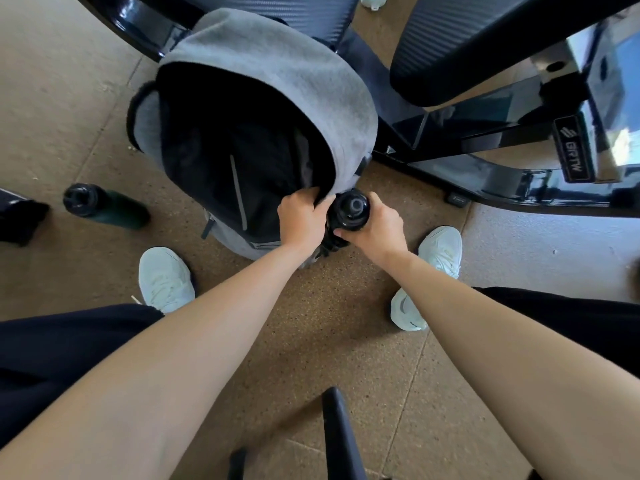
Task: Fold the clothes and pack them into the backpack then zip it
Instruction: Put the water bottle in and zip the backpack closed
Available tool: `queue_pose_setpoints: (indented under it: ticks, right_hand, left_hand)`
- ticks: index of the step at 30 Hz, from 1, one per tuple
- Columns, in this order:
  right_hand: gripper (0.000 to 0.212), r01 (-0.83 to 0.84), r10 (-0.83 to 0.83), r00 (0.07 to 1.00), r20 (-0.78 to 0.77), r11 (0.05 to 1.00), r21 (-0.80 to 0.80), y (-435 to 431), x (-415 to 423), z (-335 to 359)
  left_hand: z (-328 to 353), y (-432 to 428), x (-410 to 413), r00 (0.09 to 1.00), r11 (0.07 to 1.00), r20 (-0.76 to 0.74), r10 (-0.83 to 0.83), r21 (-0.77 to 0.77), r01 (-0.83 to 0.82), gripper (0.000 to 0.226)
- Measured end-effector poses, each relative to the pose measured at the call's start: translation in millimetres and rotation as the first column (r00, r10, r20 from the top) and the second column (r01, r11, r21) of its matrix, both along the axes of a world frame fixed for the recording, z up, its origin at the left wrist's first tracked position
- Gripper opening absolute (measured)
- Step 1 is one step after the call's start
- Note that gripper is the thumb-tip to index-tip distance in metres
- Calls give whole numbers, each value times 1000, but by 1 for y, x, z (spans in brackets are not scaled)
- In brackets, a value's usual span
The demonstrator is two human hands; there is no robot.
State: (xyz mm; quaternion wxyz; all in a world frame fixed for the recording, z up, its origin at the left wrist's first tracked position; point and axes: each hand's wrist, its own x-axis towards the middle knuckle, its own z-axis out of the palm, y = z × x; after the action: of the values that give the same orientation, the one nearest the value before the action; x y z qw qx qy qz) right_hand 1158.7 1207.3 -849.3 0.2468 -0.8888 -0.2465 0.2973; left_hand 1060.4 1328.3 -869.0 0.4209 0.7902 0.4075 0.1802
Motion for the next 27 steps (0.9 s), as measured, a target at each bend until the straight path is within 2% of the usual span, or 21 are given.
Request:
queue_pose_setpoints:
  ticks: [3, 4, 7, 11, 16, 20, 22, 25, 27]
  right_hand:
    - [72, 275, -280, 955, -96, 959, -62, 11, 2, -9]
    - [74, 318, -326, 938, -115, 944, -85, 14, 3, -13]
    - [77, 220, -229, 966, -122, 972, -78, 10, 3, -14]
    - [101, 84, -77, 990, -114, 995, 59, -4, 10, -12]
    - [77, -49, 47, 999, 20, 993, 106, -1, 20, -9]
    - [78, -290, 284, 954, 97, 955, 64, -2, 18, -10]
    - [76, -236, 233, 970, 75, 971, 37, -1, 18, -10]
    - [71, 25, -25, 1000, 1, 997, -67, 9, 22, -11]
    - [72, 40, -43, 999, -19, 992, -122, 14, 23, -13]
  left_hand:
    - [2, 1, 0, 1000, 1000, -14, -7, -12, 7, 39]
    - [2, 2, 0, 1000, 1000, -21, -6, -14, 6, 40]
    - [0, 8, -1, 1000, 1000, -28, -4, -30, 4, 32]
    - [-1, 8, 0, 999, 998, -39, -30, -56, 27, 31]
    - [-4, 6, -3, 1000, 998, -17, -24, -56, 23, 34]
    - [-6, 4, -4, 999, 998, -14, -41, -55, 40, 35]
    - [-6, 2, -4, 998, 997, -14, -62, -54, 61, 37]
    - [0, 2, -2, 997, 997, -16, -80, -22, 79, 51]
    - [1, 5, -1, 998, 998, -17, -68, -15, 68, 57]
